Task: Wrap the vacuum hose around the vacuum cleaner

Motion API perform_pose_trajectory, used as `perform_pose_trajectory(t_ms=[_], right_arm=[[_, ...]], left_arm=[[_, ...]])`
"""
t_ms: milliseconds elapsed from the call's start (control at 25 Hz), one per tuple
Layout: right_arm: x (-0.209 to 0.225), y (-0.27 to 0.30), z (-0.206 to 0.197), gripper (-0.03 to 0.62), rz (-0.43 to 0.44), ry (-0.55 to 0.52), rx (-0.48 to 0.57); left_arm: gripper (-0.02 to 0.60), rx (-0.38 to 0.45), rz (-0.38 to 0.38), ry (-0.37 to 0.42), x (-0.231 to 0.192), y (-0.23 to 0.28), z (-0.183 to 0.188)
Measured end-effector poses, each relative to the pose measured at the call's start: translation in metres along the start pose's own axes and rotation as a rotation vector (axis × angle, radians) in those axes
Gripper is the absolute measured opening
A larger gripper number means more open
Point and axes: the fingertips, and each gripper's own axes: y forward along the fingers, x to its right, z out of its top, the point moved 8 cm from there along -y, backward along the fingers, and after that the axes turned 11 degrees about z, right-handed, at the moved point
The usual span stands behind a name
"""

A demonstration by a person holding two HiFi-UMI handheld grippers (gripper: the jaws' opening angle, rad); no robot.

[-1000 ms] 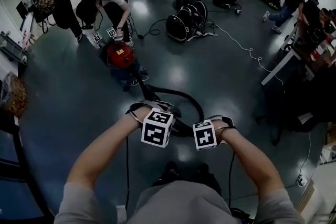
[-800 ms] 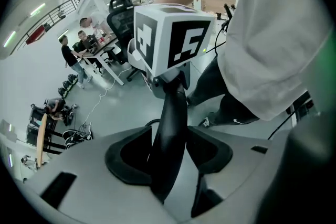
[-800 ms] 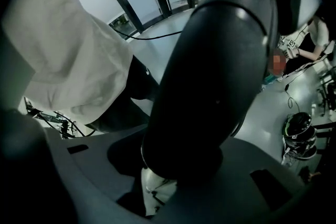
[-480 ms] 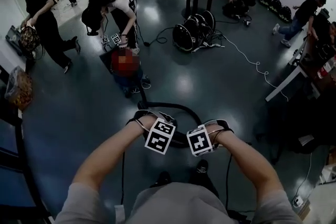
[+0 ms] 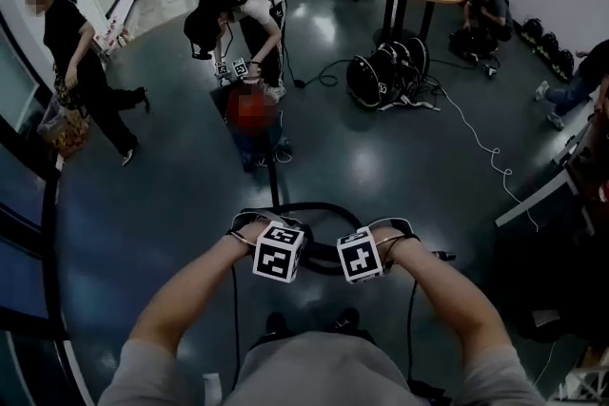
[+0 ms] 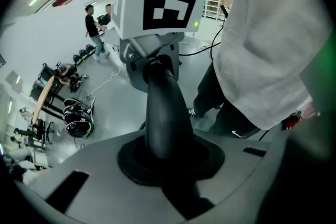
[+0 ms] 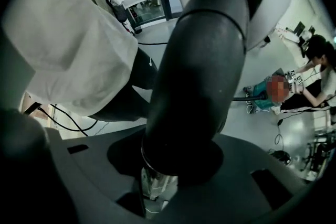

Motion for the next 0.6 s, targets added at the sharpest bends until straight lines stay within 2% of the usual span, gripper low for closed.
perform_pose_trajectory(t_ms=[240,320,360,480,600], right_arm=[[0.013,-0.009,-0.025,0.129,-0.205,-0.085,-0.001],[0.017,-0.019,-0.034,0.166,-0.256,-0.084,0.029],[0.019,-0.027,-0.04,0.201,-0.278,-0.073,0.05],[0.026,-0.05,-0.064,0.213,-0.334,0.004,0.129],[0.036,-0.071,-0.086,0.213,-0.374,0.135,0.263]], left_arm=[[0.08,-0.012,0.065,-0.233,-0.005,0.013,0.007],[0.08,-0.018,0.081,-0.303,-0.005,0.018,0.007],[0.08,-0.022,0.081,-0.341,-0.003,0.022,0.006],[0.08,-0.033,0.082,-0.436,-0.002,0.035,-0.004],[0.08,-0.045,0.088,-0.496,-0.007,0.047,-0.021]])
